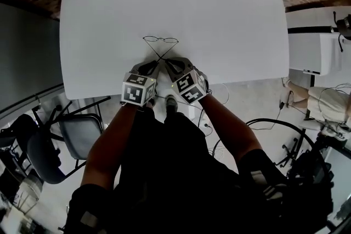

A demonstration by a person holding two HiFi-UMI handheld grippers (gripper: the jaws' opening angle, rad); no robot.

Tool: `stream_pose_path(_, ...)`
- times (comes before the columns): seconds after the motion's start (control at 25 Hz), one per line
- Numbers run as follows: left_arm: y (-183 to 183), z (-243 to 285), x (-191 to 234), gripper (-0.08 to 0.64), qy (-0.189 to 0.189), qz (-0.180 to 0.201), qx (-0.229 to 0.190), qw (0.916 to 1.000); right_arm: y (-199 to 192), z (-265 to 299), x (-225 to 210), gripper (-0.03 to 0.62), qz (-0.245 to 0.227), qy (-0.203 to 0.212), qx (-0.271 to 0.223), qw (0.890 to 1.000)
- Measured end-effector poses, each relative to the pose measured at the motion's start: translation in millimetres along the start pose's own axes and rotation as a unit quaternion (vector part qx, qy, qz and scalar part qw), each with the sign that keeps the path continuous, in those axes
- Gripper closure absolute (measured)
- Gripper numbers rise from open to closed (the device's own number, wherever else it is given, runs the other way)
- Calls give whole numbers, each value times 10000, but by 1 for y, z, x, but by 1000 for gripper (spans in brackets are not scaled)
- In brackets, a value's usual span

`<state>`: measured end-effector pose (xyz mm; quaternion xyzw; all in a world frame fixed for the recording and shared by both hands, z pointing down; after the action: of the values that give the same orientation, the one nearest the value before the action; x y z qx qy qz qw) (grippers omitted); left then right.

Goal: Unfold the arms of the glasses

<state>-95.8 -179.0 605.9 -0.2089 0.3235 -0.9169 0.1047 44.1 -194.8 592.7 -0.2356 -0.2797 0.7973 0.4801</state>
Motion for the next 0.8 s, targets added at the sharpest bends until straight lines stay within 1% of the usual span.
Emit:
stream_pose_path(0.08, 0, 0, -1, 505, -151, 33, 40, 9999, 0, 1, -1, 569, -45, -40, 32, 10000)
stream_pose_path(0.16, -1, 0, -2, 430, -383, -17, 115, 9992, 0, 2, 0, 569, -86, -57, 50, 9999)
stream_pose_path(0.2, -1, 0, -3, 407, -450, -48, 145, 9989, 0, 3, 0, 569, -116, -56, 69, 9999)
stream_pose_path(0.32, -1, -1, -2, 396, -507, -102, 152, 9985, -1, 5, 2, 569, -185, -37, 165, 9997)
stream_pose_path(0.48, -3, -5, 3, 396, -465, -73, 91, 9989, -3, 1, 0, 568, -31, -148, 151, 9998)
stream_pose_path(0.56, -5, -6, 3, 384, -478, -64, 122, 9988, -2, -3, -1, 568, 61, -202, 155, 9997)
stream_pose_path(0.64, -7, -7, 2, 366, -505, -4, 190, 9985, -2, -4, 1, 566, 136, -155, 191, 9996)
stream_pose_path(0.8, -8, -9, 0, 347, -511, 133, 257, 9983, -2, -5, 4, 557, 141, -106, 201, 9996)
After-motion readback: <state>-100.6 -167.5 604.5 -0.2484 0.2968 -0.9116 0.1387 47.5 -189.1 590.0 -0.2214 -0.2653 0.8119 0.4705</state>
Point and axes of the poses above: the fingertips, and each gripper's own axes: z forward along the fingers, x to its left, y out of its top, the point moved 10 cm from there along -z, backward along the fingers, and after that the axes turned 11 degrees about y, right-handed, at the moved point
